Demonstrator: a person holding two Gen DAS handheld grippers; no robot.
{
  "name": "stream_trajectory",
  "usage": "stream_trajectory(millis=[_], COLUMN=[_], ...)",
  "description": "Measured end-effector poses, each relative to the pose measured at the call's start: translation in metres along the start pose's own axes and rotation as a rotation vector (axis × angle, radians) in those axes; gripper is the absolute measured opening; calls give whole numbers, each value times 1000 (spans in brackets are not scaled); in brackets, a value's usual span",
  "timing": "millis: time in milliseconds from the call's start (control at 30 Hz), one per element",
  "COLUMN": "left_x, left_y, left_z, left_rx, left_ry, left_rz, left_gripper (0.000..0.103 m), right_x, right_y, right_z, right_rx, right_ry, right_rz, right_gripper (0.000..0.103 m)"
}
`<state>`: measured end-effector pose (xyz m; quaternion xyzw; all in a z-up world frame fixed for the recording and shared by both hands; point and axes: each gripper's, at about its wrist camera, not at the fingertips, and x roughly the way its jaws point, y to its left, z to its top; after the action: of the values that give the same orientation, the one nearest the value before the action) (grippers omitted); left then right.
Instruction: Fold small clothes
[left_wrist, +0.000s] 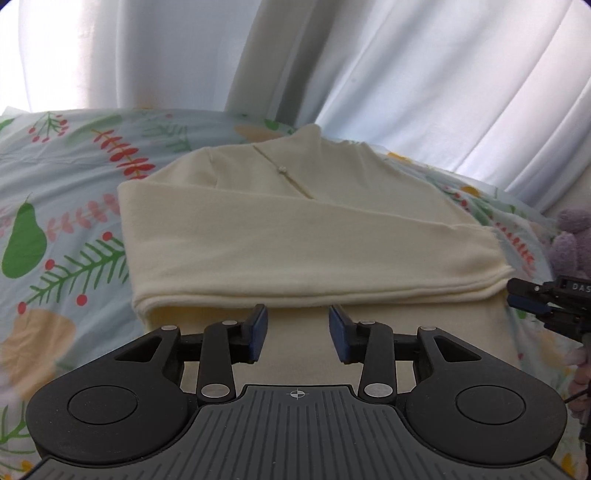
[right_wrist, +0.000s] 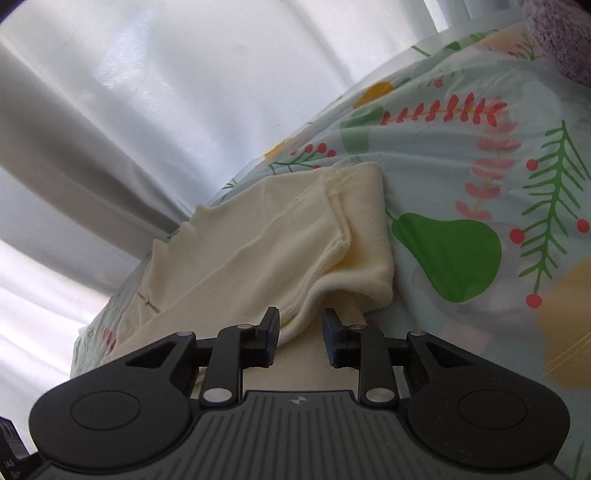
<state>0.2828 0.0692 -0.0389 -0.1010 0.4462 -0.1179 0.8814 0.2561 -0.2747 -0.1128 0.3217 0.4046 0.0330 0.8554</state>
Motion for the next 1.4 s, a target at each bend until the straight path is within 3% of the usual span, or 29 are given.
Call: stream_trajectory(millis=[67, 133, 233, 333, 367, 467, 667, 767, 967, 1067, 1400], left_x=[-12, -7, 23, 49, 50, 53, 69, 64, 39, 46, 45], left_y=[-2, -3, -5, -5, -8, -14, -19, -24, -26, -28, -28], left_z=[8, 18, 27, 19, 15, 11, 17, 15, 2, -1, -6], left_rx=[11, 18, -1, -14, 7, 73, 114, 117, 106, 129, 151], left_ry=[-56, -94, -39, 59, 44, 19, -44, -31, -22, -15, -42], left_rz=[-15, 18, 71, 74, 84, 112, 192, 213, 195, 220, 277], left_gripper=[54, 56, 45, 36, 37, 39, 36, 37, 47, 48, 67], right_x=[-17, -23, -3, 36, 47, 52, 61, 58, 26, 37, 49], right_y=[8, 17, 35, 48, 48, 55, 51, 52, 59, 59, 62], right_z=[2, 7, 19, 20, 15, 5, 19, 22, -2, -11, -10], right_rx=[-58, -109, -222, -343, -379, -509, -500, -475, -507, -568, -599], right_ry=[-39, -83, -94, -27, -2, -46, -76, -72, -42, -1, -86], right_rz=[5, -6, -68, -189, -234, -304, -311, -309, -249, -307, -318], right_gripper=[26, 28, 28, 27, 26, 24, 24, 24, 24, 23, 26])
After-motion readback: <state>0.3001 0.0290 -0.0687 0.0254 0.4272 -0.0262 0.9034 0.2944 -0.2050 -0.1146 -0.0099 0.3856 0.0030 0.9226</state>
